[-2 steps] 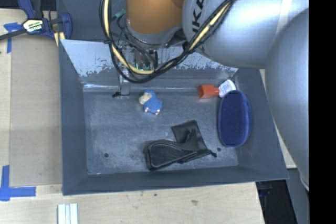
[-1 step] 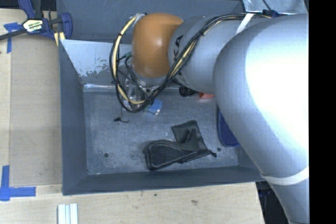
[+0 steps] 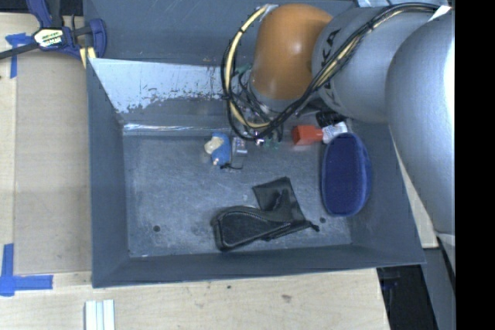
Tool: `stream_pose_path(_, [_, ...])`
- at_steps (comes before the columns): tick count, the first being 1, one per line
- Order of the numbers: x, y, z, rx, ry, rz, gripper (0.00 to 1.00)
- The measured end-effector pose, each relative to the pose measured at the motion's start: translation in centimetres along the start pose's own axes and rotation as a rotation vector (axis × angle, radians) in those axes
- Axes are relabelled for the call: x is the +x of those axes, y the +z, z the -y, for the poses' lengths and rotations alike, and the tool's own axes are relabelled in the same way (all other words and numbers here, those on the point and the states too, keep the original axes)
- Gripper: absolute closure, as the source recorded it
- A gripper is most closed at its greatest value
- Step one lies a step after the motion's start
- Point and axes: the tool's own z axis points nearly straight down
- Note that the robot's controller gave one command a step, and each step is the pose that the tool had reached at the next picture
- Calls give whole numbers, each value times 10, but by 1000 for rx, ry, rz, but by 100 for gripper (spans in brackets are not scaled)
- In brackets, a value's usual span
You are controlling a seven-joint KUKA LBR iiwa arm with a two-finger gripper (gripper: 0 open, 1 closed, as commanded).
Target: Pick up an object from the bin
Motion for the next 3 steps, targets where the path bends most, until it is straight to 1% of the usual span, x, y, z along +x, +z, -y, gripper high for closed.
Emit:
stream_pose_path(1, [3,-15,-2,-6,97,2,0])
stream_pose_path(2, [6,35,-2,-2,55,-9,0])
stream_pose_path(3, [6,34,-2,-3,55,-8,0])
